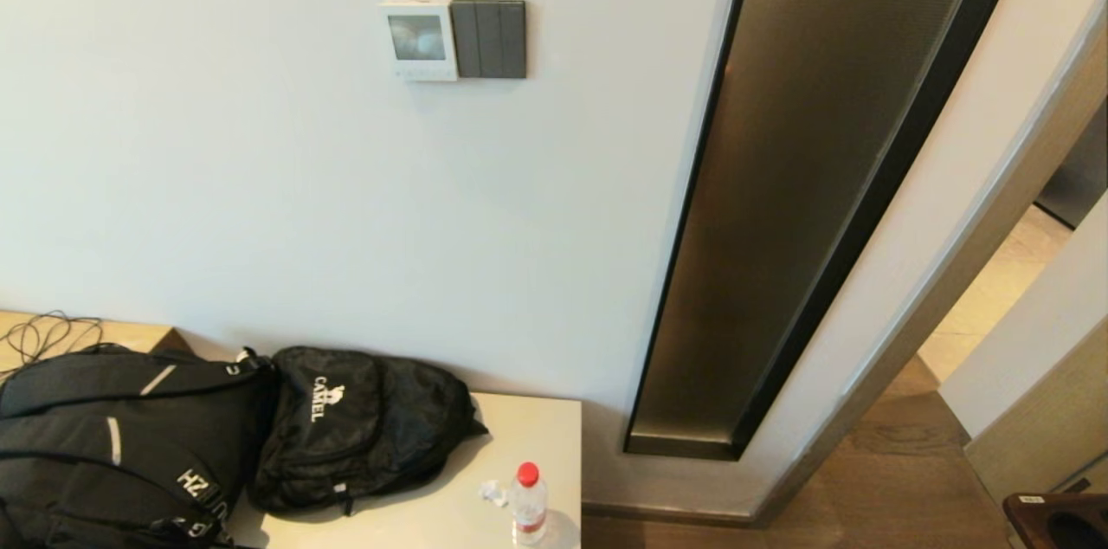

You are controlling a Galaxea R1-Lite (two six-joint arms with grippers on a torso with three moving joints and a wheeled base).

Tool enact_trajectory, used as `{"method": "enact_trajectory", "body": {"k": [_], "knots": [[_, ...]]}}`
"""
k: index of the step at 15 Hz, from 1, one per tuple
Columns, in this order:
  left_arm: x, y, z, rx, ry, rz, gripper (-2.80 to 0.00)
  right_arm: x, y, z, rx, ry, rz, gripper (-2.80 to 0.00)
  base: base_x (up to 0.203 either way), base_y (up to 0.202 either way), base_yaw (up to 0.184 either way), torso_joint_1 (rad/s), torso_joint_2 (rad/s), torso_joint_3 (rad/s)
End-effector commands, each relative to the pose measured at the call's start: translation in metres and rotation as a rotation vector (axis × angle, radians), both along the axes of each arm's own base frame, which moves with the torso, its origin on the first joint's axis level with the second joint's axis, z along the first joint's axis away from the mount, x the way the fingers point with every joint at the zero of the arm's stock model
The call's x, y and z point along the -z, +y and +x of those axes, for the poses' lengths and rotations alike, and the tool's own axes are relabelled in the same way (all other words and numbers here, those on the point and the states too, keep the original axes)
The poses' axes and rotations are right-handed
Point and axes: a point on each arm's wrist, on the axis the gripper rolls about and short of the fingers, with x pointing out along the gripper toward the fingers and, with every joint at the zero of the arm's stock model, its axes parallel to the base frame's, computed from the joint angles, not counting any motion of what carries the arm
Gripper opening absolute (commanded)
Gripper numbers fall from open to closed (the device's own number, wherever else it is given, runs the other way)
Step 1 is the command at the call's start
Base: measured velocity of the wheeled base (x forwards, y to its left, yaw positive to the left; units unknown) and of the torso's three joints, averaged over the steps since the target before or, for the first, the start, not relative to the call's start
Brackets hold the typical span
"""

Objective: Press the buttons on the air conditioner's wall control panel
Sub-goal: Turn on the central air conditioner

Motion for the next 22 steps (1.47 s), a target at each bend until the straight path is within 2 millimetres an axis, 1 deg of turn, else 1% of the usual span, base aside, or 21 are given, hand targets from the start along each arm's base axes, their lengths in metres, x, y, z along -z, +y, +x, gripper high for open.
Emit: {"method": "enact_trajectory", "body": {"k": [1,13,14,16,18,19,20,22], "knots": [[0.0,0.0,0.0,-0.002,-0.001,-0.002,-2.8,0.0,0.0,0.0,0.0,0.0,0.0,-2.8,0.0,0.0,0.0,0.0,0.0,0.0],[-0.002,0.0,0.0,-0.008,-0.013,0.02,-2.8,0.0,0.0,0.0,-0.001,0.001,-0.001,-2.8,0.0,0.0,0.0,0.0,0.0,0.0],[-0.012,0.0,-0.003,0.004,-0.047,0.014,-2.8,0.0,0.0,0.0,-0.001,0.001,-0.001,-2.8,0.0,0.0,0.0,0.0,0.0,0.0],[-0.045,-0.001,-0.011,0.031,-0.111,0.011,-2.8,0.0,0.0,0.0,-0.001,0.001,-0.001,-2.8,0.0,0.0,0.0,0.0,0.0,0.0],[-0.079,-0.001,-0.002,0.044,-0.093,0.008,-2.8,0.0,0.0,0.0,-0.001,0.001,-0.001,-2.8,0.0,0.0,0.0,0.0,0.0,0.0],[-0.098,-0.001,0.006,0.046,-0.093,0.007,-2.8,0.0,0.0,0.0,-0.002,0.001,-0.001,-2.8,0.0,0.0,0.0,0.0,0.0,0.0],[-0.119,-0.001,0.019,0.047,-0.099,0.006,-2.8,0.0,0.0,0.0,-0.003,0.001,-0.001,-2.8,0.0,0.0,0.0,0.0,0.0,0.0],[-0.157,-0.001,0.053,0.051,-0.112,0.005,-2.8,0.0,0.0,0.0,0.001,0.001,-0.001,-2.8,0.0,0.0,0.0,0.0,0.0,0.0]]}}
